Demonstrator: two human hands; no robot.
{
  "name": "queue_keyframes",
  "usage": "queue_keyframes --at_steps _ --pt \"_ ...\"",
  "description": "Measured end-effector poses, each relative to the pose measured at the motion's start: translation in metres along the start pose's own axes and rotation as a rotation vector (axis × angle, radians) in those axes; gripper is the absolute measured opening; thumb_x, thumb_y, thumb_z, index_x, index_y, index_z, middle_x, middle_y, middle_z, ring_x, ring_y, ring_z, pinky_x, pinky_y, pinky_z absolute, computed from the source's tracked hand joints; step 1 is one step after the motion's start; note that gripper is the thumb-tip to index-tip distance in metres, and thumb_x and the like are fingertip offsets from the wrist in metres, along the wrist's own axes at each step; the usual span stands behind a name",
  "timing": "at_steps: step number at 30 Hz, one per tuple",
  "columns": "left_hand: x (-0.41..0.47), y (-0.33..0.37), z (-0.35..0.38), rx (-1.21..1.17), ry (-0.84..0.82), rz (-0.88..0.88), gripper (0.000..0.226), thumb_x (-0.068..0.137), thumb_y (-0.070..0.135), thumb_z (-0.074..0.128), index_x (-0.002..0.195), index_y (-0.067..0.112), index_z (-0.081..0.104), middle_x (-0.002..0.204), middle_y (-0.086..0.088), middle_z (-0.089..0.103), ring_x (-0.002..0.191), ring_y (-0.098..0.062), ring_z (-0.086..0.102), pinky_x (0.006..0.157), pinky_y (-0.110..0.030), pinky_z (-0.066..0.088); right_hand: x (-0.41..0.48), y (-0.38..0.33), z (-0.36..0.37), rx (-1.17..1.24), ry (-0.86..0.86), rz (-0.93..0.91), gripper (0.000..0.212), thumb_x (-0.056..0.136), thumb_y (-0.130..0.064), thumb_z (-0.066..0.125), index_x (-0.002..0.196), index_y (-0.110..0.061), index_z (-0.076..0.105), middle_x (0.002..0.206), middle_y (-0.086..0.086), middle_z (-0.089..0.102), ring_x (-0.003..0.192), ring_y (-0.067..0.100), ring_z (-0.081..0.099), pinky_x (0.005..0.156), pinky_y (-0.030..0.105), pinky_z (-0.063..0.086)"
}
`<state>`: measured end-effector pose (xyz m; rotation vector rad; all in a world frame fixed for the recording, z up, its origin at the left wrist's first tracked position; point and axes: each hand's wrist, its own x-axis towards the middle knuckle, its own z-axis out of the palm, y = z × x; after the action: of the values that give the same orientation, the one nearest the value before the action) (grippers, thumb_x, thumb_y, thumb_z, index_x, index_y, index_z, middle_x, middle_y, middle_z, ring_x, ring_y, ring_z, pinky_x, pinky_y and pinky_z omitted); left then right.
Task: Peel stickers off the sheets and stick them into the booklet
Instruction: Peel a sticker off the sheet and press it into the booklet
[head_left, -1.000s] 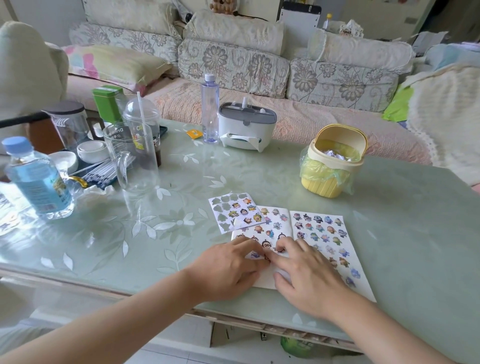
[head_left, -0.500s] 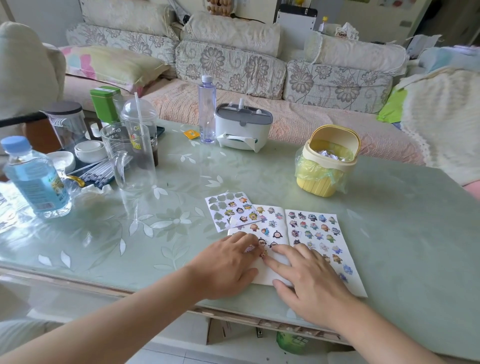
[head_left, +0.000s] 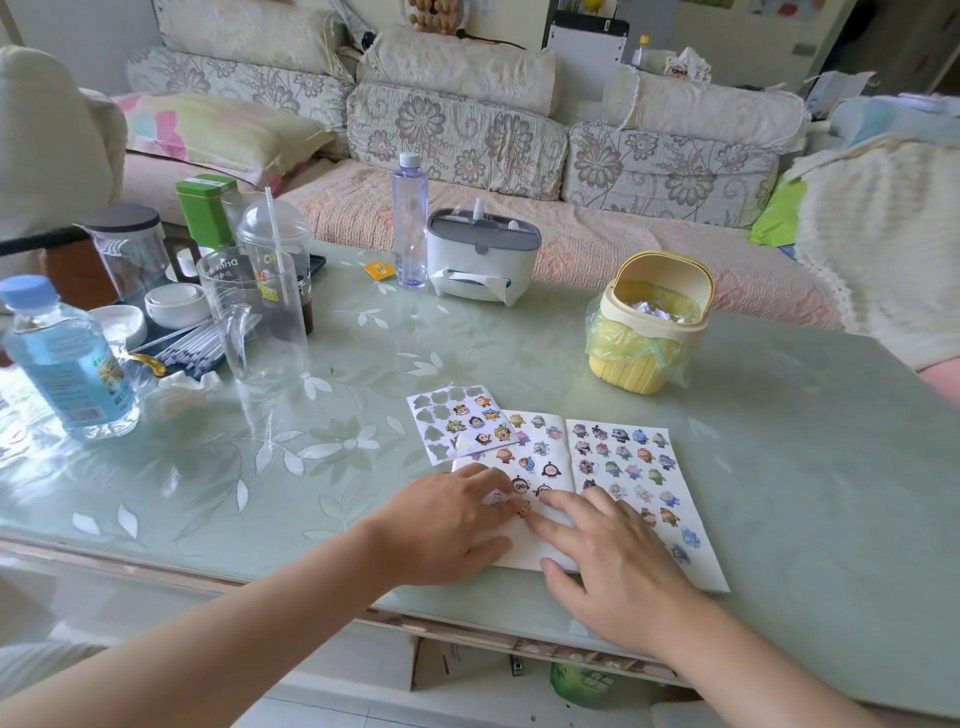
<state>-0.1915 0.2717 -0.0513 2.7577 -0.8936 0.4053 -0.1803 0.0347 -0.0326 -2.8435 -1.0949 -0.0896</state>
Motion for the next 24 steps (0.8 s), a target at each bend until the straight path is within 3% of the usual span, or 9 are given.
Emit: queue_keyframes --at_steps 5,12,17,24 --pt "-0.002 -0.005 0.0 -0.053 -0.027 0.025 0.04 0.095 0.048 0.05 0.123 0.026 0.07 0.12 -0.007 0.062 0.092 -0.024 0.064 0.065 -0.034 0.058 -0.001 -0.004 0.0 -0.028 -0.065 0.015 0.06 0.091 -0.058 0.034 0.145 -0.034 0.045 0.15 -0.009 0.036 0.132 0.017 0.035 0.104 0.041 0.041" --pt "-0.001 0.001 -0.004 -0.103 -0.024 -0.03 0.041 0.094 0.046 0.049 0.124 0.027 0.067 0.127 -0.002 0.061 0.103 -0.02 0.062 0.077 -0.031 0.056 0.01 -0.013 0.0 -0.063 -0.095 0.067 0.069 0.088 -0.06 0.031 0.15 -0.031 0.036 0.145 -0.005 0.031 0.126 0.023 0.036 0.102 0.042 0.039" --pt "-0.003 0.003 -0.003 -0.096 -0.002 -0.051 0.037 0.095 0.041 0.046 0.123 0.028 0.067 0.129 0.002 0.06 0.106 -0.018 0.061 0.077 -0.032 0.057 0.013 -0.006 -0.008 -0.025 -0.115 0.047 0.065 0.087 -0.063 0.029 0.144 -0.036 0.042 0.138 -0.011 0.034 0.123 0.016 0.034 0.104 0.035 0.037" --pt "-0.003 -0.002 0.002 -0.099 0.031 -0.032 0.033 0.095 0.034 0.047 0.119 0.025 0.067 0.122 -0.003 0.061 0.1 -0.023 0.061 0.076 -0.035 0.056 0.026 0.002 -0.019 0.112 -0.136 0.064 0.069 0.082 -0.069 0.021 0.121 -0.038 0.068 0.126 -0.017 0.048 0.117 0.009 0.045 0.099 0.03 0.038"
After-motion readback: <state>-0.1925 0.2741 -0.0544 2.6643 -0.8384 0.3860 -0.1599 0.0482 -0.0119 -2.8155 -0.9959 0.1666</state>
